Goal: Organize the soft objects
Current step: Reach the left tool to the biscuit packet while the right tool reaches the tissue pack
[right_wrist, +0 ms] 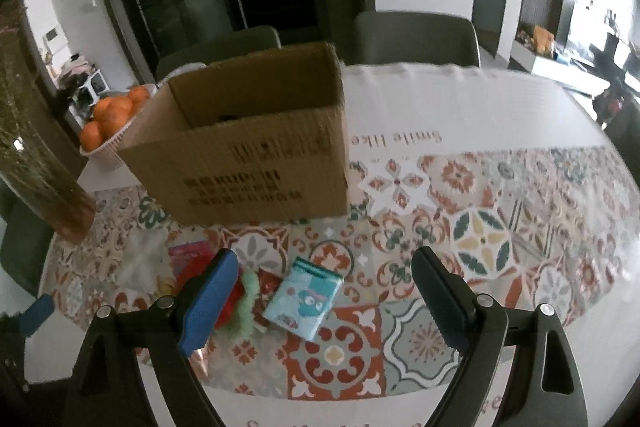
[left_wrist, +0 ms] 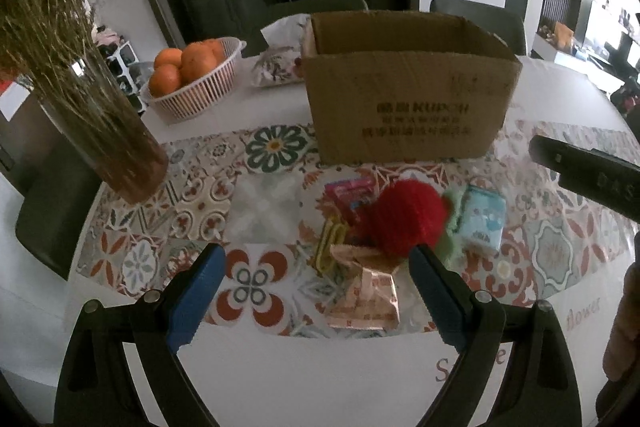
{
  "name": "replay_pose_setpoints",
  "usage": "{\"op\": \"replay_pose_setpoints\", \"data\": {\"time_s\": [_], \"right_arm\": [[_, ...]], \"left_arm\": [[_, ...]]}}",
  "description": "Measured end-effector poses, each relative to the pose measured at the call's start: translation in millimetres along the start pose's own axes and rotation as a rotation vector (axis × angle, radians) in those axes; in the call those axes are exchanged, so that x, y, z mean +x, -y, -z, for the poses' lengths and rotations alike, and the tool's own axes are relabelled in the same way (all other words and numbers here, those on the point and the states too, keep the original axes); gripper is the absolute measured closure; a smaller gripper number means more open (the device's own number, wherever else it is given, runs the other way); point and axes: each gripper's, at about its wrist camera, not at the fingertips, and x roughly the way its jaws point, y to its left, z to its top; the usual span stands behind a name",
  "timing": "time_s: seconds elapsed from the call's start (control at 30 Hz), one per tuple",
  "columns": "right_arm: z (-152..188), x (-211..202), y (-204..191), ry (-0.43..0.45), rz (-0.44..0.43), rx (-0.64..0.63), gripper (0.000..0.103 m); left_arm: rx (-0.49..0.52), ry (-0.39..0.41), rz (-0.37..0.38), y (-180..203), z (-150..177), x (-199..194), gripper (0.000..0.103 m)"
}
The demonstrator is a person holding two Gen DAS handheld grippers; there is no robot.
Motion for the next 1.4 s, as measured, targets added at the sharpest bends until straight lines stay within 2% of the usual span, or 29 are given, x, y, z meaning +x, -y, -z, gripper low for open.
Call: {"op": "replay_pose_setpoints", "data": {"time_s": [0.1, 0.33, 0.5, 1.07, 1.4], "right_arm": [[7.3, 8.5, 4.0, -0.025, 0.001, 0.023, 0.014], [24.0, 29.5, 12.6, -0.076, 0.003, 0.078, 0.015], [34.2, 43.4, 16.3, -0.104, 0.005, 0.115, 0.016], [44.4, 80.7, 5.5, -0.142, 0.016, 0.132, 0.017], [43.6, 103.5, -4.1, -0.165, 0.040, 0.135, 0.021]], "left_arm": [[0.003, 0.004, -0.001, 4.8, 8.2, 4.6, 0.009], [0.019, 0.070, -0.049, 16.9, 26.3, 8.6, 0.009], [-0.006, 0.089, -0.057, 21.4, 37.4, 17.6, 0.009], [0.025, 0.046, -0.049, 37.6, 51.7, 62.6, 0.011], [0.008, 0.012, -0.037, 36.4, 54.1, 82.3, 0.019]]}}
